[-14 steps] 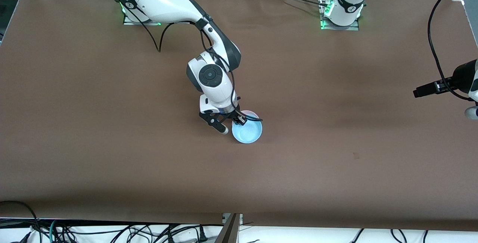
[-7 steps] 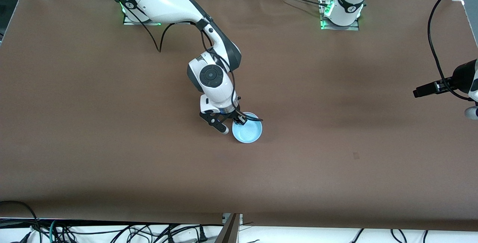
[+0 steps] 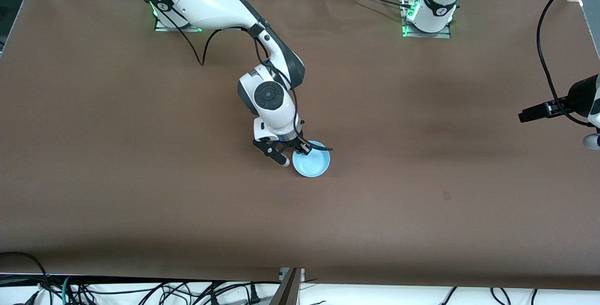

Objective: Stack pink and blue bowls on white bowl
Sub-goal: 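Open the right gripper to release the blue bowl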

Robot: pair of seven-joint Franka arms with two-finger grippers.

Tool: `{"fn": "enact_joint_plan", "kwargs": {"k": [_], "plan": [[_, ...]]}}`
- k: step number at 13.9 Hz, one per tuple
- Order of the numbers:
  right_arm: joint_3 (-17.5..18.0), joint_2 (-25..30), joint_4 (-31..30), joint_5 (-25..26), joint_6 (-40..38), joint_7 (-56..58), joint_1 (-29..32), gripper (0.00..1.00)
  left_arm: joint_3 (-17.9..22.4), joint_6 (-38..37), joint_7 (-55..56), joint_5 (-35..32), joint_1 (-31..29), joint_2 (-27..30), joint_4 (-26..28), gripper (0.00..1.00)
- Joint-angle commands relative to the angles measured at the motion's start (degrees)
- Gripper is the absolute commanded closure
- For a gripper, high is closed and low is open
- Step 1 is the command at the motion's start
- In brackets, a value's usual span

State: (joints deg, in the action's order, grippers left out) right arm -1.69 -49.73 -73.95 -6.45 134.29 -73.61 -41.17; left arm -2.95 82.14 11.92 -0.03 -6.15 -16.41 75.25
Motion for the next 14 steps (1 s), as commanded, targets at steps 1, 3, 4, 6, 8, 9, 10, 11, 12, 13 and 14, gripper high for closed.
{"fn": "enact_joint_plan", "kwargs": {"k": [1,3,4,6,8,9,10,11,12,13,14], "plan": [[-0.2,-0.3,1.5,0.3,-2.3,-0.7,-0.2,0.98,0.0,-0.6,-1.4,0.1,-0.1,-0.4,-1.2,0.0],[-0.2,-0.3,1.5,0.2,-2.3,-0.7,-0.2,0.78,0.0,-0.6,-1.5,0.1,-0.1,-0.5,-1.2,0.0],[-0.2,-0.3,1.5,0.2,-2.3,-0.7,-0.1,0.72,0.0,-0.6,-1.4,0.1,-0.1,-0.4,-1.2,0.0],[-0.2,-0.3,1.5,0.1,-2.3,-0.7,-0.1,0.58,0.0,-0.6,-1.5,0.1,-0.3,-0.4,-1.2,0.0],[-0.2,0.4,1.8,0.0,-2.5,-0.6,0.4,0.47,0.0,-0.6,-1.5,0.1,-0.2,-0.6,-1.2,0.0],[-0.2,0.4,2.0,0.0,-3.2,-0.5,0.5,0.47,0.0,-0.6,-1.5,0.1,-0.2,-0.6,-1.2,0.0],[-0.2,0.5,2.7,0.0,-3.9,-0.5,0.6,0.47,0.0,-0.6,-1.5,0.1,-0.2,-0.6,-1.2,0.0],[-0.3,0.6,4.2,-0.1,-6.3,-0.4,1.1,0.47,0.0,-0.6,-1.5,0.1,-0.2,-0.6,-1.2,0.0],[-0.2,0.6,7.0,-0.1,-9.8,-0.3,2.2,0.47,0.0,-0.6,-1.5,0.1,0.0,-0.6,-1.2,0.0],[-0.2,0.6,10.4,-0.2,-14.3,0.0,3.5,0.47,-0.1,-0.6,-1.5,0.1,0.1,-0.8,-1.2,0.0],[-0.2,0.7,13.5,-1.0,-18.4,0.3,4.9,0.47,-0.1,-0.6,-1.5,0.1,0.1,-0.7,-1.2,0.0]]}}
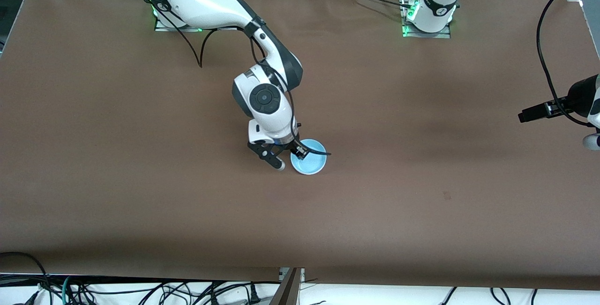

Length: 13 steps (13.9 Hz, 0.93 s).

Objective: Stack pink and blue bowls on white bowl

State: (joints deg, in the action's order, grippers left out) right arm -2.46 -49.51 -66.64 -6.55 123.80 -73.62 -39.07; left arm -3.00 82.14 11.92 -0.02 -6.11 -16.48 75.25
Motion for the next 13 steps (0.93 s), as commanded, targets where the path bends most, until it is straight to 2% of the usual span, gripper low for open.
{"fn": "enact_joint_plan", "kwargs": {"k": [1,6,10,13], "plan": [[0.5,1.5,8.4,-2.1,-11.4,1.3,4.3,0.47,-0.1,-0.6,-1.5,0.1,0.0,-0.7,-1.2,0.0],[0.4,11.6,9.0,-8.9,-23.8,15.8,15.8,0.4,-0.2,-0.6,-1.5,0.1,0.0,-0.7,-1.2,0.0],[-0.4,18.7,9.0,-9.2,-37.1,32.1,25.6,0.37,-0.2,-0.6,-1.5,0.1,0.0,-0.7,-1.2,0.0],[-0.5,22.6,8.9,-8.7,-44.2,45.0,33.5,0.29,-0.2,-0.6,-1.5,0.1,0.0,-0.7,-1.2,0.0]]}}
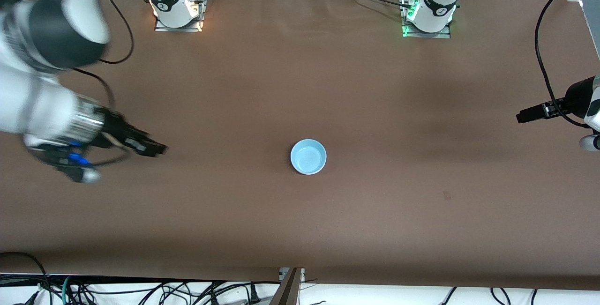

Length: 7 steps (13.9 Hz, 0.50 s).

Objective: Stack pink and blue bowls on white bowl

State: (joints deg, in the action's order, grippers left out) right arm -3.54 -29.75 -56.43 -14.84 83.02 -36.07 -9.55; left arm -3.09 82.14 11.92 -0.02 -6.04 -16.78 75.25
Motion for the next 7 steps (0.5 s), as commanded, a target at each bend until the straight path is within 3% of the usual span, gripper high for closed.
{"fn": "enact_joint_plan", "kwargs": {"k": [1,4,7], "plan": [[-0.3,4.1,-1.3,-0.4,-5.4,12.6,6.0,0.25,-0.1,-0.6,-1.5,0.1,-0.1,-0.4,-1.2,0.0],[-7.8,7.5,-2.6,0.8,-7.8,27.3,7.0,0.18,-0.1,-0.6,-1.5,0.1,-0.1,-0.4,-1.2,0.0],[-8.9,10.7,-7.3,5.2,-5.1,29.6,6.9,0.15,-0.1,-0.6,-1.5,0.1,-0.1,-0.4,-1.2,0.0]]}}
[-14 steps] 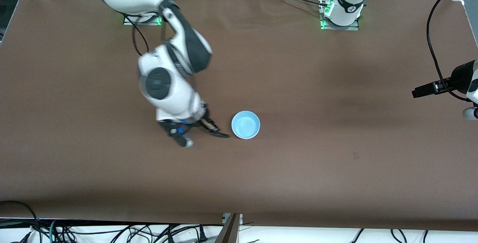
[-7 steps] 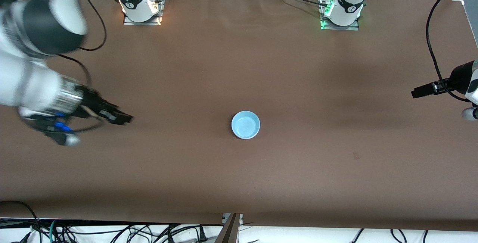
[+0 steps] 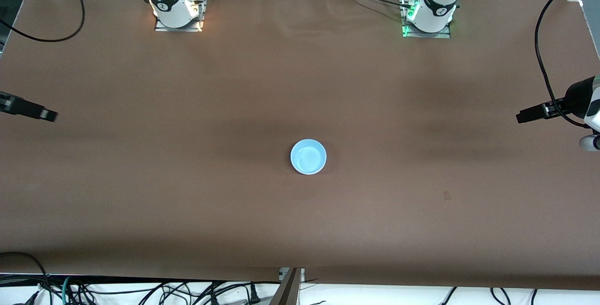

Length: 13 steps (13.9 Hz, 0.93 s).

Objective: Stack pink and blue bowls on white bowl

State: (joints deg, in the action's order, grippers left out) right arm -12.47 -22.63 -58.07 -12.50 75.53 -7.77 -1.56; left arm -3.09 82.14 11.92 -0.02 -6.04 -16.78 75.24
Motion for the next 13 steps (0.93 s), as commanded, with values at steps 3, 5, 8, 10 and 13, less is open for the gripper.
{"fn": "enact_joint_plan", "kwargs": {"k": [3,5,8,10,13], "plan": [[0.3,14.2,-24.4,5.6,13.3,1.4,-1.1,0.15,-0.1,-0.6,-1.5,0.1,-0.2,-0.4,-1.2,0.0],[1.0,22.6,-37.2,6.7,20.9,2.6,-1.4,0.15,-0.1,-0.6,-1.5,0.1,-0.2,-0.4,-1.2,0.0],[4.3,29.3,-46.7,11.1,26.1,1.9,-1.5,0.06,-0.1,-0.6,-1.5,0.1,-0.2,-0.4,-1.2,0.0],[4.2,31.7,-50.2,11.1,27.8,1.9,-1.5,0.02,-0.1,-0.6,-1.5,0.1,-0.2,-0.4,-1.2,0.0],[4.3,29.4,-46.5,11.2,27.0,2.3,-1.5,0.01,-0.1,-0.6,-1.5,0.2,-0.3,-0.4,-1.2,0.0]]}}
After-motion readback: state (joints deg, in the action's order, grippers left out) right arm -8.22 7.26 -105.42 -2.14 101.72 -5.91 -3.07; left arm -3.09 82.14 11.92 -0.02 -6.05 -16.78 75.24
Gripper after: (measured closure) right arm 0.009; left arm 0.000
